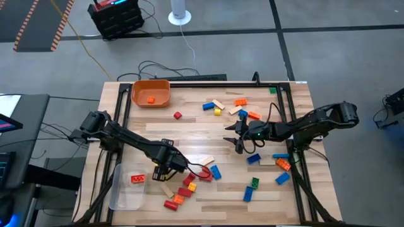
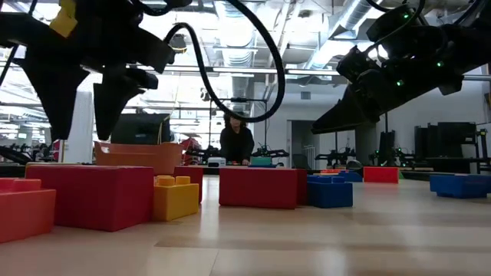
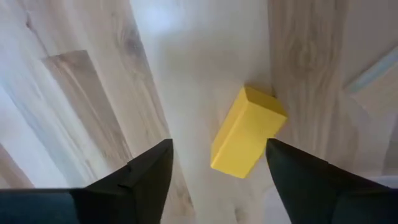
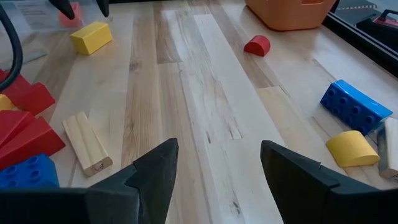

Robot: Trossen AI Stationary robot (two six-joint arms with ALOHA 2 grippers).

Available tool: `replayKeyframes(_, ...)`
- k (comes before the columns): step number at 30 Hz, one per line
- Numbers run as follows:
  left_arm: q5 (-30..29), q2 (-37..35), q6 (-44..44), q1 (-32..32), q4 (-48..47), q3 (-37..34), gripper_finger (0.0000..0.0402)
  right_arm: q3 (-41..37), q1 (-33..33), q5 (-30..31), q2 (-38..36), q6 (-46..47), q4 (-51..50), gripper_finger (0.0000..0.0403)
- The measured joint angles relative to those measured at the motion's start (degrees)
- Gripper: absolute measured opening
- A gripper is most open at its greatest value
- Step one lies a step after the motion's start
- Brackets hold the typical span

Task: Sort blocks by size
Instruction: Put the large yellow block into the transparent bin

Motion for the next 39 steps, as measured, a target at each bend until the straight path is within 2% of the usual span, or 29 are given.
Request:
replayKeyframes(6,0.02,0.71,4.62,-1.61,1.57,0.02,0.0296,0.00,0.00,0.00,0.00,-0.02,-0.08,0.0260)
replayKeyframes(14,0.89,5.93,6.25,-3.97,1.65,0.00,0.0293,0.00,-0.07,0.00,-0.02,-0.15,-0.38,0.0260)
replayKeyframes(21,0.57,10.45,6.05,-4.26,-2.08,0.00,0.0289,0.00,-0.07,0.00,-0.02,-0.04,-0.28,0.0260)
replayKeyframes(26,-3.48,11.05,6.92,-4.27,-2.97,0.00,0.0242,0.00,-0.07,0.00,-0.02,0.04,-0.22,0.0260)
replayKeyframes(32,-2.77,10.98,5.90,-4.19,-2.47,0.00,0.0125,0.00,-0.07,0.00,-0.02,0.04,-0.22,0.0260)
replayKeyframes(37,0.86,9.60,3.88,-2.93,-3.09,0.00,0.0122,0.00,-0.46,0.00,-0.02,0.01,-0.22,0.0260)
replayKeyframes(39,0.89,8.33,3.76,-1.97,-7.08,0.73,0.0122,0.00,-0.84,0.00,-0.02,0.00,-0.22,0.0260)
